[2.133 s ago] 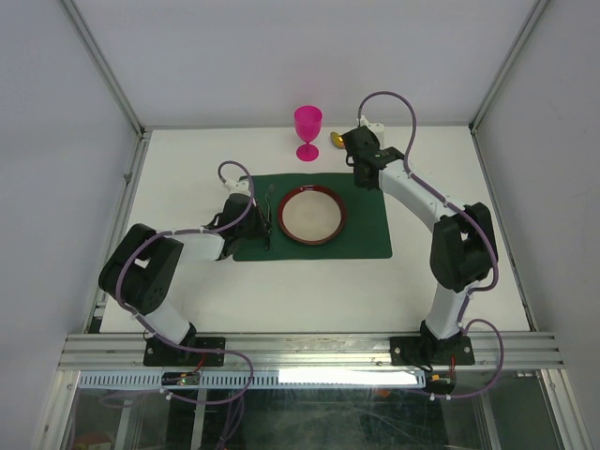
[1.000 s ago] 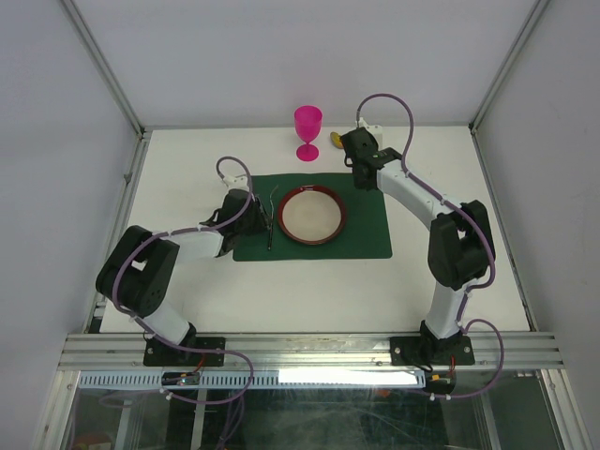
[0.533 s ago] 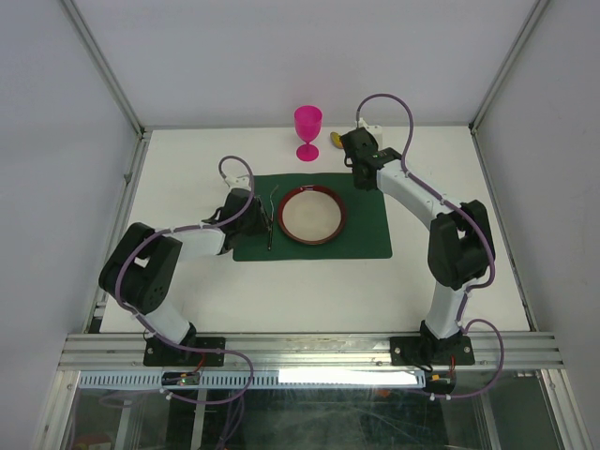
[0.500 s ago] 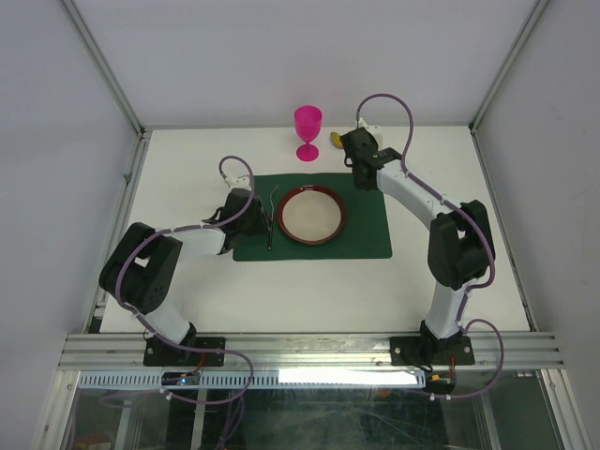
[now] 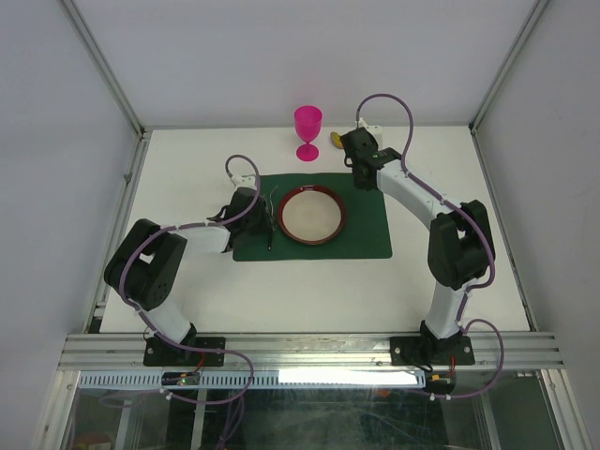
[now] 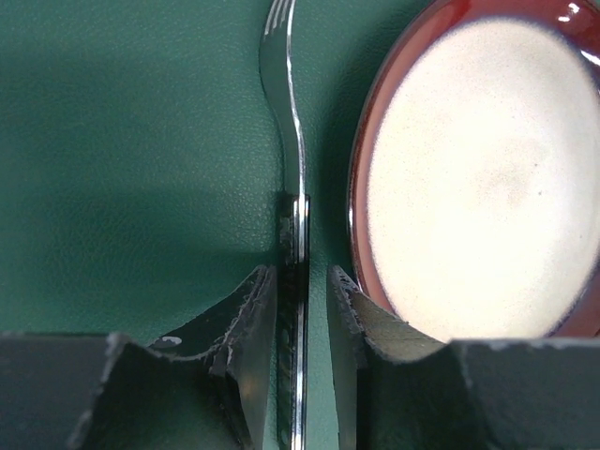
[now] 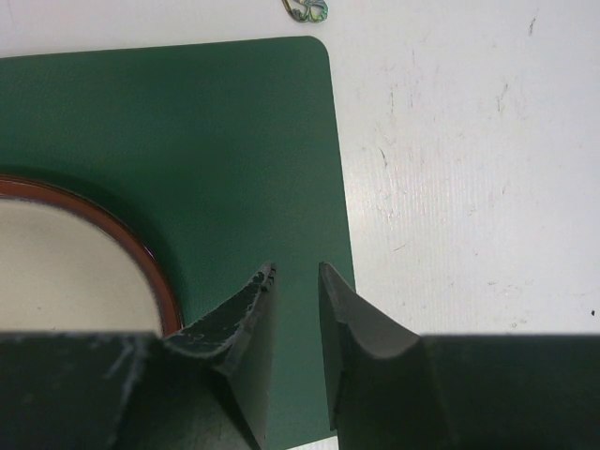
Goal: Set the dinner table for one person
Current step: Adjust the fork on the napkin.
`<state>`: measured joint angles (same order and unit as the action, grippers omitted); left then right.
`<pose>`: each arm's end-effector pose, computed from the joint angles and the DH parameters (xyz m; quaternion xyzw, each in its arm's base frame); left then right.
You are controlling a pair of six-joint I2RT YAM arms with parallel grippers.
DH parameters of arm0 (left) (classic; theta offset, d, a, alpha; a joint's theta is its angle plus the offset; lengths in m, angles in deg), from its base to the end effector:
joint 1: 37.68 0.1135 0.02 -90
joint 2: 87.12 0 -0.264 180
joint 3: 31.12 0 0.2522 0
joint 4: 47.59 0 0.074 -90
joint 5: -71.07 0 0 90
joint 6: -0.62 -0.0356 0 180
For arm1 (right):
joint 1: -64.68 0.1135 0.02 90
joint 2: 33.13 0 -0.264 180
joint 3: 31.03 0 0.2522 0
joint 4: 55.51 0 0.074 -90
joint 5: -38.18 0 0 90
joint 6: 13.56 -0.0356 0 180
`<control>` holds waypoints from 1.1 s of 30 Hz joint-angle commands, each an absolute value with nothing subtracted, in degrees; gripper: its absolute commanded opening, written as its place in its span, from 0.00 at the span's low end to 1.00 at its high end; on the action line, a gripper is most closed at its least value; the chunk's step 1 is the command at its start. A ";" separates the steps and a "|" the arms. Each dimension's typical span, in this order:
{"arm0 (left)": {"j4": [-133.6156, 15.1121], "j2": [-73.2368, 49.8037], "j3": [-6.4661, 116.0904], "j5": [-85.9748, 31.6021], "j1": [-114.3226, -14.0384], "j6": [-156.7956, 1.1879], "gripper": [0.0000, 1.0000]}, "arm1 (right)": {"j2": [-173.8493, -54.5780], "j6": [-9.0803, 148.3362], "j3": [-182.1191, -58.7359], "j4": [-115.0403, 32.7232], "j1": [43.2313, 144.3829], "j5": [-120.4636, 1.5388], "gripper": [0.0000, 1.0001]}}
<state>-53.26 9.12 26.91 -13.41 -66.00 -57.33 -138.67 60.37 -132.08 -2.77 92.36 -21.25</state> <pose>0.2884 -0.1515 0.1441 -0.0488 0.9179 -0.1584 0.3605 0.3616 0.1692 0.2601 -0.0196 0.9282 -0.1333 0.3468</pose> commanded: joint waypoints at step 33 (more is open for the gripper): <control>-48.84 7.08 22.33 -15.61 -65.58 -55.63 0.00 | -138.86 61.31 -132.43 -4.13 92.65 -20.75 0.27</control>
<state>-49.37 8.73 24.60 -13.08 -66.17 -56.72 -138.78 60.54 -132.08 -2.79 92.36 -21.23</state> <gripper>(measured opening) 0.104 0.271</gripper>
